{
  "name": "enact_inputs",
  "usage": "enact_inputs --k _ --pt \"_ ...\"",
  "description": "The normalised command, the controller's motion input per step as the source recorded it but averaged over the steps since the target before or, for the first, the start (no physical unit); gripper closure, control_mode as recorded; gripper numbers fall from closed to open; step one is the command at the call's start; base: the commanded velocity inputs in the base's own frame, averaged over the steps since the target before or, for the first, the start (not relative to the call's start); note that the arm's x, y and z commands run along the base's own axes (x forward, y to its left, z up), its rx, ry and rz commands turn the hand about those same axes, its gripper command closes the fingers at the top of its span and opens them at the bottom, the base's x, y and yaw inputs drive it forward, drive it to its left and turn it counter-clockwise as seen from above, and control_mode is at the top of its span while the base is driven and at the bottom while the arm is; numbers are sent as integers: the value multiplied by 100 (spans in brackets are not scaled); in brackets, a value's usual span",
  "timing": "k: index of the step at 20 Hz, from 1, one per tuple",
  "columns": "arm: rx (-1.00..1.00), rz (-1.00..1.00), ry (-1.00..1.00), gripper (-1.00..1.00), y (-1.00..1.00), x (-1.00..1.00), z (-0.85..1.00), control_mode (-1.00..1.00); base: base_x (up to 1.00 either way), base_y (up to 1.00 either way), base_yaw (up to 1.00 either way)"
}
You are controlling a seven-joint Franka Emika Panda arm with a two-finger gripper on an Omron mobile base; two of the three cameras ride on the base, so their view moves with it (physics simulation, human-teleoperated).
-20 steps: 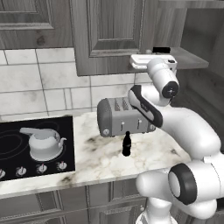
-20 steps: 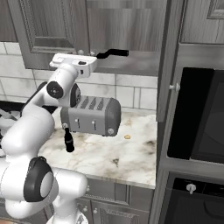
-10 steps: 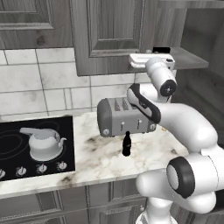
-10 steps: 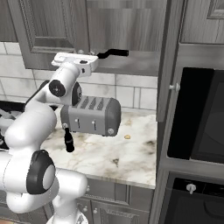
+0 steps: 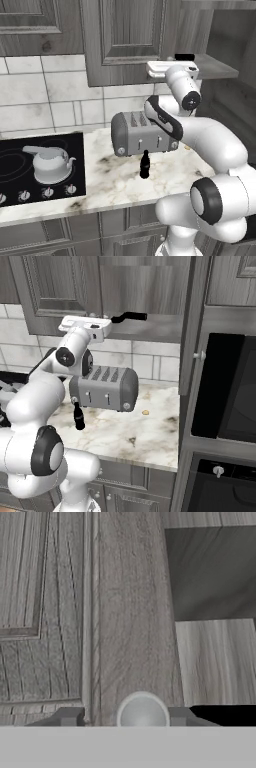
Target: Pick the pan from the cabinet and place it on the stove. Then turn on the stove burner for the pan.
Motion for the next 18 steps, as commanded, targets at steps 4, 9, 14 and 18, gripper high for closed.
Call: enact_inputs --k 4,9,14,18 --pt "0 1 -4 100 0 0 0 -100 0 0 0" --pt "0 2 -4 100 1 0 0 -100 0 0 0" --pt "0 5 -11 100 12 -28 4 -100 0 0 0" --pt "-2 1 -6 100 33 -68 4 -100 0 0 0"
